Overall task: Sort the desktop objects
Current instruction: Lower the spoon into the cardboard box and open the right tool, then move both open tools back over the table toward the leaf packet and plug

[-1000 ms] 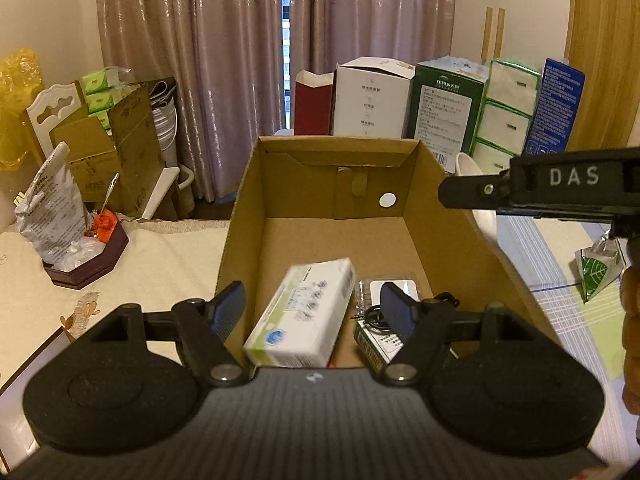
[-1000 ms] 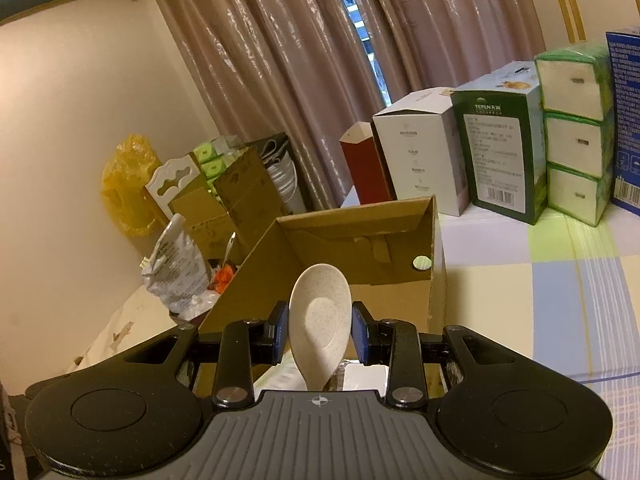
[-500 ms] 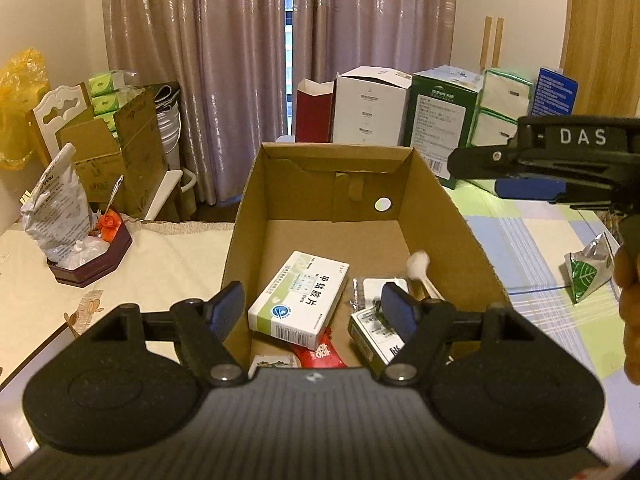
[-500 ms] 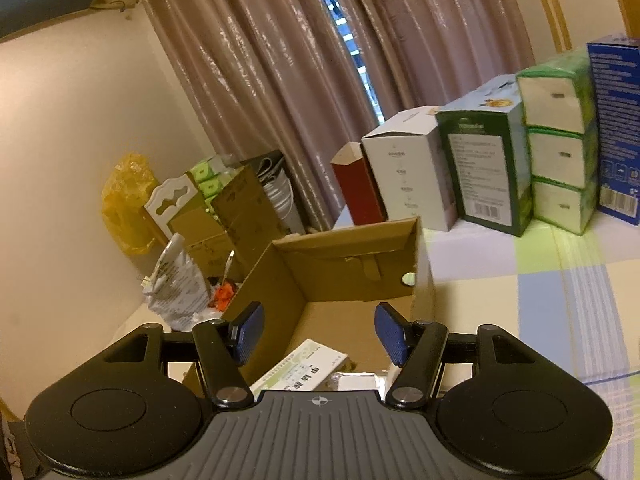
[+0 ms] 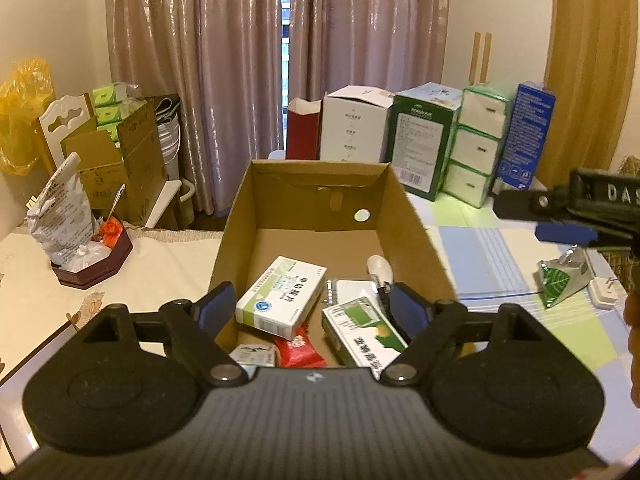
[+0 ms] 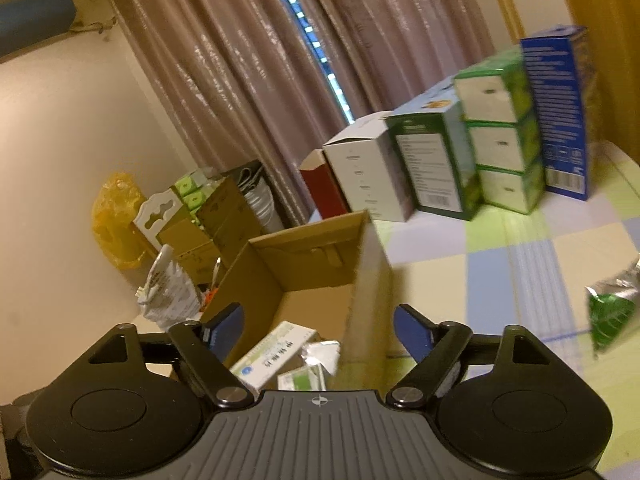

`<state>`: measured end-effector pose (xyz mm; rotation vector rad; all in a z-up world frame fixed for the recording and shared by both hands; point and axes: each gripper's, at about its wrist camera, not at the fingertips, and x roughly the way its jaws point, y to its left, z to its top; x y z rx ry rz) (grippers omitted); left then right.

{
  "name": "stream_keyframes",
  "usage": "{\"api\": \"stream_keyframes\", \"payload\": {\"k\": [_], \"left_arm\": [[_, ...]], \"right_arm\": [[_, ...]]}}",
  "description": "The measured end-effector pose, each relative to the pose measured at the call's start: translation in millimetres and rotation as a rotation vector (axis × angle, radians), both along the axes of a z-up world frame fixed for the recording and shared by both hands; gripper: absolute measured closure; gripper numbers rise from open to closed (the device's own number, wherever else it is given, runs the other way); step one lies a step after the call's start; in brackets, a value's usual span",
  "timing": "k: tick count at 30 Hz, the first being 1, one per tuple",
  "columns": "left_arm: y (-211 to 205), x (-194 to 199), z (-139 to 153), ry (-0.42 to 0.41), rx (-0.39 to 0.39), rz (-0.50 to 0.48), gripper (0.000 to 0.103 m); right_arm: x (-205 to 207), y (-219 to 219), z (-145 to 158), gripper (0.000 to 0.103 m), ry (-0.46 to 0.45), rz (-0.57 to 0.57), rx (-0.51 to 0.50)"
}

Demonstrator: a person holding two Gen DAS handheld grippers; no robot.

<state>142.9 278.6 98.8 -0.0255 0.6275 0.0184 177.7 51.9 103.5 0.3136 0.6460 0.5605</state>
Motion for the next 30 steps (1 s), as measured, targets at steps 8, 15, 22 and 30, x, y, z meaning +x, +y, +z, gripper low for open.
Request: {"api": "stream_keyframes", "payload": {"k": [8,15,22,30], "left_arm": [[-36,-28,21,-0.036,-0.013,-0.036,0.012],[-80,-48,31,-0.065,-0.026,-0.096,0.003],[-132,-56,30,-0.062,-0.026,-0.198,0.001],[-189,-50,20,-0.04,-0.022,-0.309,0.001]], "right_arm": [[-40,-46,11,0.006,-0.033,-0.042,-0.052],[-77,-101,10,0.002,-0.05,-0.109,-0.114],[-100,-179,-6,0.002,0.037,-0.261,-0.118],[-109,-254,-13,0.002,0.062,-0.398,-0.138]]}}
